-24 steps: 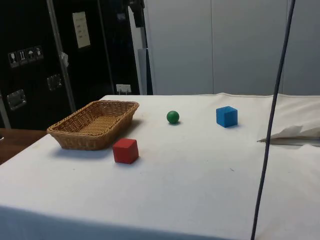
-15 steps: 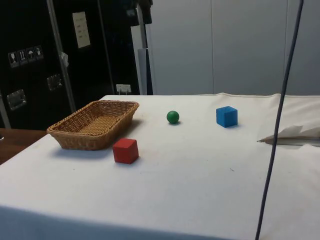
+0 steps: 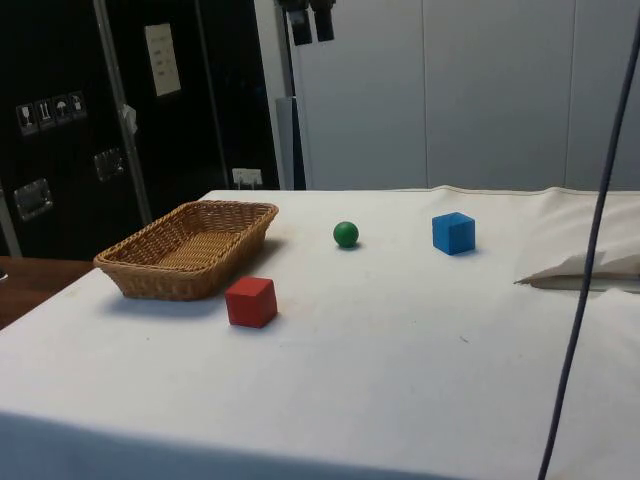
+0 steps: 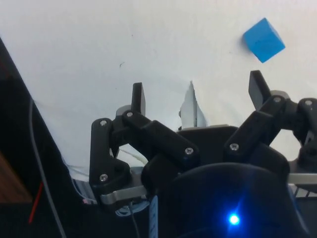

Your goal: Place all non-red objects into the basket.

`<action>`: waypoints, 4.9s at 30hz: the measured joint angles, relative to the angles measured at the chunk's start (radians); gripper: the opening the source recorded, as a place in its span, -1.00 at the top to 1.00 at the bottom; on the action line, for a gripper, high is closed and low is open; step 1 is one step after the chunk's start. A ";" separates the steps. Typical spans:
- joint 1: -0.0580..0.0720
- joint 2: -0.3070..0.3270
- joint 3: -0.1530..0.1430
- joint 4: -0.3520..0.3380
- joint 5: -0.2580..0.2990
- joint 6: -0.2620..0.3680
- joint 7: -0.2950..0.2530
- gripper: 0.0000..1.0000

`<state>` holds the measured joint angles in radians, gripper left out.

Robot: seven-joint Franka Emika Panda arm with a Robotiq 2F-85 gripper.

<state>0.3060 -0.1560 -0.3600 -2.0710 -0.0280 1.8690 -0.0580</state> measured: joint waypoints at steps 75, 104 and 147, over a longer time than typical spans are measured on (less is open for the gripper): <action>-0.011 -0.390 -0.167 -0.411 -0.197 0.068 -0.097 -1.00; -0.013 -0.312 -0.192 -0.478 -0.197 0.180 0.095 -1.00; -0.014 -0.206 -0.218 -0.529 -0.198 0.303 0.317 -1.00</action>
<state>0.2920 -0.3620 -0.5780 -2.6000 -0.2260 2.1720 0.2590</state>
